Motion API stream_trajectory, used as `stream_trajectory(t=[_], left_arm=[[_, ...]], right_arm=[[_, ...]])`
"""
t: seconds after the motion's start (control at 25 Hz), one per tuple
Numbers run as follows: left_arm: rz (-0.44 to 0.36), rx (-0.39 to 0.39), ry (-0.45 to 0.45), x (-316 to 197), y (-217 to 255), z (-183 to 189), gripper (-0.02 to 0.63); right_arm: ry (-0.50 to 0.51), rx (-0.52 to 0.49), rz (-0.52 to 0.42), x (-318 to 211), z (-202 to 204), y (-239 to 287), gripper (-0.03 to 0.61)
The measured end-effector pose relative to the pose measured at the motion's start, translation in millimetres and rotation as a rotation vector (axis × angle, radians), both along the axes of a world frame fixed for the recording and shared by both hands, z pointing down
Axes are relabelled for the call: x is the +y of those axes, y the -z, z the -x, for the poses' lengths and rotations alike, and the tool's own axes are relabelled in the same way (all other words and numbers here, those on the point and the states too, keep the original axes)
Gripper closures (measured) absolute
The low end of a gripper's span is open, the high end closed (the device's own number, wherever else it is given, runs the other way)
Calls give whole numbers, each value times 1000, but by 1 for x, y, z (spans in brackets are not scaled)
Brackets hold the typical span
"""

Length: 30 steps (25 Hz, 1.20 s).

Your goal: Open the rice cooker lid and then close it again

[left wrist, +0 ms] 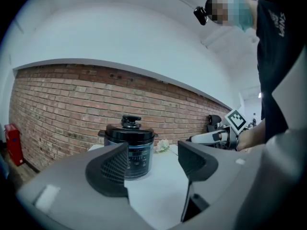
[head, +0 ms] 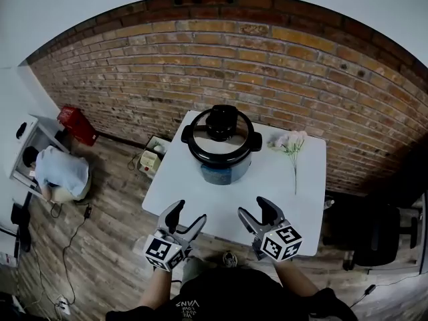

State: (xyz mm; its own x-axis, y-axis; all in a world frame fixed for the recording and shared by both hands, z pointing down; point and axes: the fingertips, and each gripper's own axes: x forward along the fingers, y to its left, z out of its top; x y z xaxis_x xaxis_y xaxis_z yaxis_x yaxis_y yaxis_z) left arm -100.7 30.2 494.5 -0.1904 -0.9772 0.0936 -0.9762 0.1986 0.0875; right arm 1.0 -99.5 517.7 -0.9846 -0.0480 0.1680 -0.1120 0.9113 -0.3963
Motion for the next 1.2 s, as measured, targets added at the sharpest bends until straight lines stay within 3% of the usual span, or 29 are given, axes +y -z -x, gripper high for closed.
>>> stream_trajectory(t=[0.24, 0.56, 0.88, 1.2], left_arm=[[1, 33, -72, -27, -3, 32, 296], [10, 26, -255, -60, 3, 86, 296], [6, -28, -469, -92, 21, 135, 296], [0, -104, -707, -135, 42, 150, 296]], right_arm=[[-55, 0, 1, -9, 19, 3, 279], [-223, 2, 0, -12, 52, 7, 279], [-392, 10, -1, -1, 86, 6, 279], [-567, 25, -7, 16, 95, 8, 279]])
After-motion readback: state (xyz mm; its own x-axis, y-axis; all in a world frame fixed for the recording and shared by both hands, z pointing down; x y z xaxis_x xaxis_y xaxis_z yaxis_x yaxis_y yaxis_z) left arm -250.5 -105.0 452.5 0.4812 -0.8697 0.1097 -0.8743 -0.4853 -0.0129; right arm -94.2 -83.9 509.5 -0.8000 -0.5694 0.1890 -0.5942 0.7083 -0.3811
